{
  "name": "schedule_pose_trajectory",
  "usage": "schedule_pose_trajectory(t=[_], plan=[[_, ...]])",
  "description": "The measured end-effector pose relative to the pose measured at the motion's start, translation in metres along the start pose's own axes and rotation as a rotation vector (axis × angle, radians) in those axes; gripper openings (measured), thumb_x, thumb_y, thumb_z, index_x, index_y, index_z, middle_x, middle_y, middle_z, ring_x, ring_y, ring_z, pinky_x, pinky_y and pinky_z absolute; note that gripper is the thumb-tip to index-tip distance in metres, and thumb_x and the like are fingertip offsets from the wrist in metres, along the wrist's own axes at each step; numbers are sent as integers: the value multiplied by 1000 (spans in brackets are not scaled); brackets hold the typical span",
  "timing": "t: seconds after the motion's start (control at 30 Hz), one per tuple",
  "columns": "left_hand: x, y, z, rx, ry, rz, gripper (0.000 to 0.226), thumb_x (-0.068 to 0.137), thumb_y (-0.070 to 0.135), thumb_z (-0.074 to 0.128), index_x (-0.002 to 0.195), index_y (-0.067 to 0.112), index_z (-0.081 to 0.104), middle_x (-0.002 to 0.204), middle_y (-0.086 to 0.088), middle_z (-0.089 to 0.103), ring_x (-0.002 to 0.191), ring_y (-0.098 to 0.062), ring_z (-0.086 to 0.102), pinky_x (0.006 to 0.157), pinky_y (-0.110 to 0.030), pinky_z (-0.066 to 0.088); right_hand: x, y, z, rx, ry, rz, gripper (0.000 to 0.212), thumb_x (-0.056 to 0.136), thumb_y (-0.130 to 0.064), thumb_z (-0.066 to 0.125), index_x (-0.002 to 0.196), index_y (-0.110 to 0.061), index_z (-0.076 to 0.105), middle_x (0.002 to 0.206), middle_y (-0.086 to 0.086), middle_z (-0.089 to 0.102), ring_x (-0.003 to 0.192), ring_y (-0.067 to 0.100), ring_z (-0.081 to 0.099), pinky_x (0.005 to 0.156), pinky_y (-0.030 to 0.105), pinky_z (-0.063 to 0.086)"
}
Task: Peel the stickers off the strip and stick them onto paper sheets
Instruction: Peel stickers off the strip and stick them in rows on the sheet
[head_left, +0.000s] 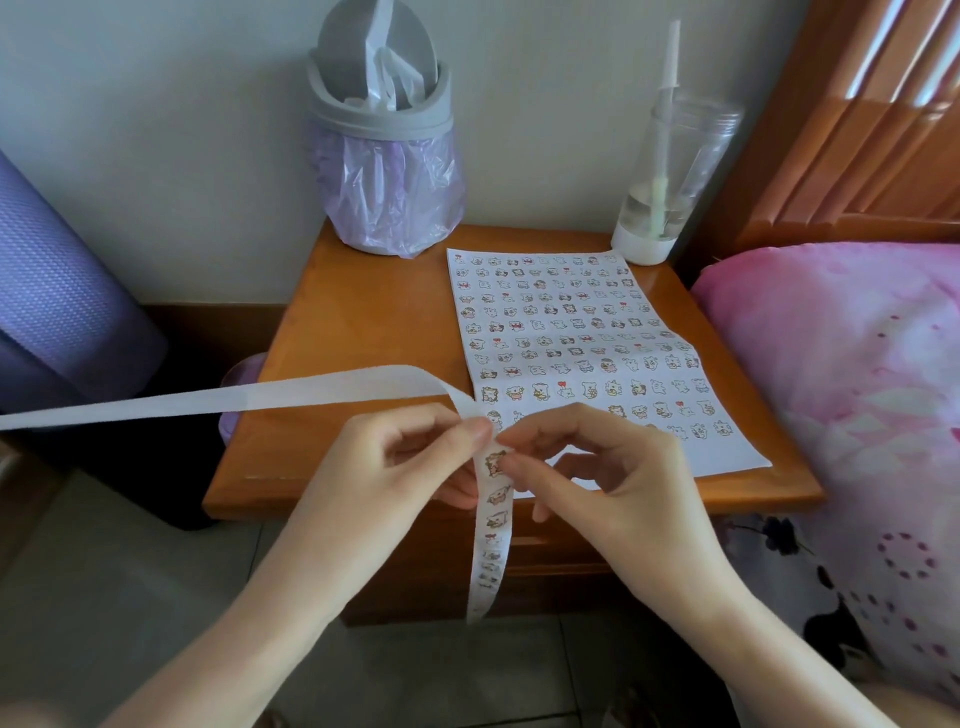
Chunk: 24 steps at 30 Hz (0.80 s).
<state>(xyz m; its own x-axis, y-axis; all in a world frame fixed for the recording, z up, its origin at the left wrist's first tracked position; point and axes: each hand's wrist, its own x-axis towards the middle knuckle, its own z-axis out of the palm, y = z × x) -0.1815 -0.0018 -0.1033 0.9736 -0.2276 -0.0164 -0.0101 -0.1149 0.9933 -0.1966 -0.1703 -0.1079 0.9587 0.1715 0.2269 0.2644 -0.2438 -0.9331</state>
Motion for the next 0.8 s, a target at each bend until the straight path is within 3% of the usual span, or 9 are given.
schedule_pose_trajectory(t=[0.27,0.4,0.67,0.8], plan=[[0,-3,1,82,67,3,30,75,41,59,80,16,75,70,-1,73,69,-16,71,74,-41,59,0,5,0,-213,19,-141,11,82,-14,70,92,-18,72,82,-11,70,75,6,66,63,20,54],[1,-2,2,90,80,-3,28,76,39,58,77,16,74,69,0,73,68,-15,71,71,-37,60,1,7,1,-298,22,-248,10,82,-11,69,91,-15,72,90,-12,69,80,2,65,65,13,52],[2,-2,2,81,90,8,28,76,37,58,75,14,74,68,1,73,68,-14,70,69,-32,59,1,5,2,-173,26,-138,10,81,-20,69,91,-22,70,83,-13,70,80,6,67,66,20,55],[2,-3,2,70,71,6,29,76,39,57,76,15,73,71,1,73,71,-15,71,72,-33,60,1,4,0,-157,26,-106,10,82,-14,71,88,-22,71,81,-14,71,79,9,67,65,20,53]])
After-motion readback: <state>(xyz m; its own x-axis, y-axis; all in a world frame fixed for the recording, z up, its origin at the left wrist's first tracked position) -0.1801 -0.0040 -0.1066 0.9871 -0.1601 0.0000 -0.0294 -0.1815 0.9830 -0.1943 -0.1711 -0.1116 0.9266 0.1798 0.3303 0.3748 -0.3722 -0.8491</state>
